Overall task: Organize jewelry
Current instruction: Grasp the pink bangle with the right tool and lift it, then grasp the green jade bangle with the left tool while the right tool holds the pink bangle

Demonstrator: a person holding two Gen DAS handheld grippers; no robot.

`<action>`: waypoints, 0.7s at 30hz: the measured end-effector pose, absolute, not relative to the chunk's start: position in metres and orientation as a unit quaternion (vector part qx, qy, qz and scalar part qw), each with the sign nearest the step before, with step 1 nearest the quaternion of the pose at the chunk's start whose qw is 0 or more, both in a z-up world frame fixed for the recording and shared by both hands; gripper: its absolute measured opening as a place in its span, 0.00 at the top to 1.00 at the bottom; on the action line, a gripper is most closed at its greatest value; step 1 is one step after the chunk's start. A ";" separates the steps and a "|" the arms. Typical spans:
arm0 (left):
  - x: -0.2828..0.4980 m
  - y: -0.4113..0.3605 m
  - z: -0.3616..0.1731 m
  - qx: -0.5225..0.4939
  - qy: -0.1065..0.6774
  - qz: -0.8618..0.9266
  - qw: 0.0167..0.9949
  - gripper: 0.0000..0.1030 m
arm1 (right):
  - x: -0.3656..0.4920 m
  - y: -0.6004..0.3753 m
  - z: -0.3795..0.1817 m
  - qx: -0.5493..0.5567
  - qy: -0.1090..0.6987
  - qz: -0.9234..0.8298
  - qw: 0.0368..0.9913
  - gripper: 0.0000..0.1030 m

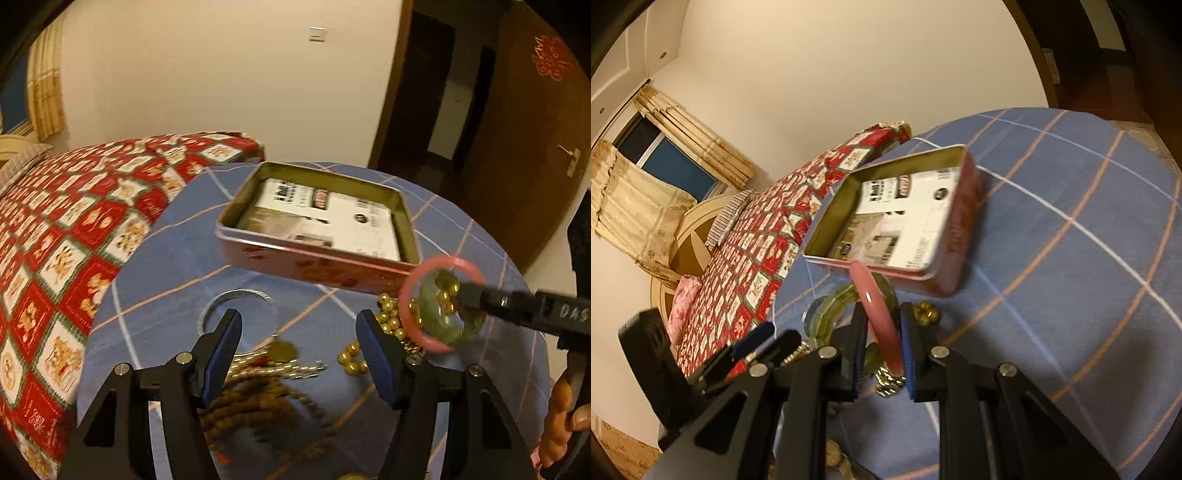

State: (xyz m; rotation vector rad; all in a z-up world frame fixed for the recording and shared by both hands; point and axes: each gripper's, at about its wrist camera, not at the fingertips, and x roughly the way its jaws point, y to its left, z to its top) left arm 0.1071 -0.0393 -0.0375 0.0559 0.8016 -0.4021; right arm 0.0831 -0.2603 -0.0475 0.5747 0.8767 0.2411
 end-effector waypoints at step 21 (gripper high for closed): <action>0.084 -0.156 -0.062 0.038 0.436 -0.331 0.836 0.46 | 0.047 -0.324 -0.054 0.245 0.409 -0.024 0.878 0.76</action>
